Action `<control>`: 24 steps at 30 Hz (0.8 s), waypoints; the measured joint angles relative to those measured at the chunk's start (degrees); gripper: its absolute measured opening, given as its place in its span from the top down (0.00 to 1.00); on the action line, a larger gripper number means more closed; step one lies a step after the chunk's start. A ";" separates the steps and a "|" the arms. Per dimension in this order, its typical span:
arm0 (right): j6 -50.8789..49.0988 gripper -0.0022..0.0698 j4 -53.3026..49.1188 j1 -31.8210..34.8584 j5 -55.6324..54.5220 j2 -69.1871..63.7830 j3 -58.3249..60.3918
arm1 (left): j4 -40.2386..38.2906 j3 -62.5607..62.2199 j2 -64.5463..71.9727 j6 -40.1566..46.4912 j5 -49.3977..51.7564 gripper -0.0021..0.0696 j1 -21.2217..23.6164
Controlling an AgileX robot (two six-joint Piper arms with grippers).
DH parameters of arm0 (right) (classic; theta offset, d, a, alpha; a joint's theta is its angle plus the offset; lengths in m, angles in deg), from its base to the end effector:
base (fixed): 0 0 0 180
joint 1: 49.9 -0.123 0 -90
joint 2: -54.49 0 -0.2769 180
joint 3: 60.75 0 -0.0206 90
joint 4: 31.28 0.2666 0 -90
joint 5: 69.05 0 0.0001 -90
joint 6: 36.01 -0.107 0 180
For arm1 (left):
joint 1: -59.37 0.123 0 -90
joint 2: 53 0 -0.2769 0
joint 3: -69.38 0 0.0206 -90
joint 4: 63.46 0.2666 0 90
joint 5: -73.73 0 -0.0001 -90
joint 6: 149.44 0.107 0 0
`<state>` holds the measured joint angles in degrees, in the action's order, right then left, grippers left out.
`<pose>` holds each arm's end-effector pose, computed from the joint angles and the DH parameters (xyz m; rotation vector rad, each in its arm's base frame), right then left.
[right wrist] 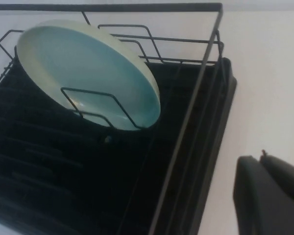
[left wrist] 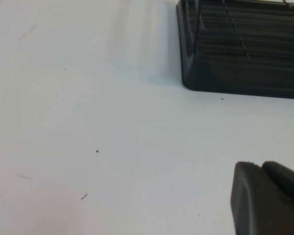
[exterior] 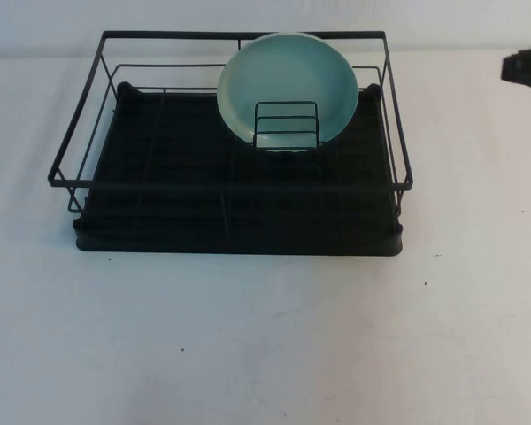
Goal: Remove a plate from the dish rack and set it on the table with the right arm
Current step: Grasp the plate from the shelf
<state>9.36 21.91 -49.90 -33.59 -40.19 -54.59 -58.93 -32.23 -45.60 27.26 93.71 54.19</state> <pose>0.3668 0.0498 0.3161 -0.2396 2.1217 0.5416 0.0926 -0.0055 0.1697 0.0799 1.8433 -0.0266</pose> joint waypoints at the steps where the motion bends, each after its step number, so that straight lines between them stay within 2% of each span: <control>1: 0.56 1.00 0.10 -0.21 1.27 -3.67 -3.71 | 0.00 0.00 0.00 0.00 0.00 0.98 0.00; 10: 0.88 1.00 -1.01 -5.11 14.04 -27.67 -33.99 | 0.00 0.00 0.00 0.00 0.00 0.98 0.00; 19: 0.27 0.99 -5.15 -8.54 25.26 -39.34 -55.37 | 0.00 0.00 0.00 0.00 0.00 0.98 0.00; 21: 0.27 0.96 -6.52 -8.64 26.33 -39.79 -57.24 | 0.00 0.00 0.00 0.00 0.00 0.98 0.00; 24: 0.47 0.85 -7.73 -8.64 26.87 -39.89 -58.44 | 0.00 0.00 0.00 0.00 0.00 0.98 0.00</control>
<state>9.84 14.18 -58.54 -6.72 -80.08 -113.03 -58.93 -32.23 -45.60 27.26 93.71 54.19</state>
